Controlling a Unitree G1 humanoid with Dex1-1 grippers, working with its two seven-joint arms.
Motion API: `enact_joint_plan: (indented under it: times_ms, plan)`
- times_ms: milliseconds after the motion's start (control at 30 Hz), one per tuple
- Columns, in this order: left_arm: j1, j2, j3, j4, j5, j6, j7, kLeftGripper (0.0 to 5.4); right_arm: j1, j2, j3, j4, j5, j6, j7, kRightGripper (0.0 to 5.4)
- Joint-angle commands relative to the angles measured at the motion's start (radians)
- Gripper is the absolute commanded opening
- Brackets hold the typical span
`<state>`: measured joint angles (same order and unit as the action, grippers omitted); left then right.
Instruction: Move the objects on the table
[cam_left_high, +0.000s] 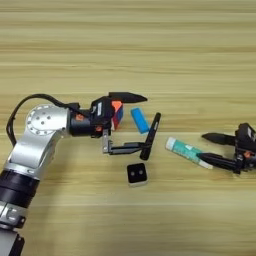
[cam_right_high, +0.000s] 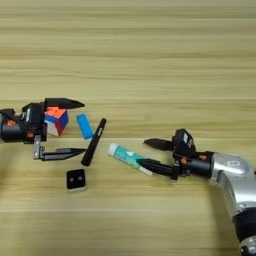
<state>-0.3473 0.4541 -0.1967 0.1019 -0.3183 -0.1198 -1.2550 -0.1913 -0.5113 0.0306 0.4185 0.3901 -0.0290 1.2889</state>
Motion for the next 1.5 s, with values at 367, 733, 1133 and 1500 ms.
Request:
enact_joint_plan:
  times_ms: [367,733,1133,1500]
  plan:
    - [-0.019,0.004,0.003,0.019,0.01,-0.016,0.001,5.4,0.025,0.012,-0.047,-0.28,0.14,0.144,-0.001,4.99]
    - [-0.034,-0.02,0.025,0.102,0.014,-0.059,0.04,5.4,0.032,0.047,-0.041,-0.411,0.161,0.175,-0.079,5.39]
    - [-0.078,-0.152,0.137,0.255,0.101,-0.111,0.433,5.4,0.031,0.063,-0.024,-0.501,0.147,0.173,-0.153,5.39]
    - [-0.047,-0.2,0.146,0.278,0.161,-0.016,0.641,5.4,0.019,0.064,-0.005,-0.482,0.117,0.141,-0.166,5.39]
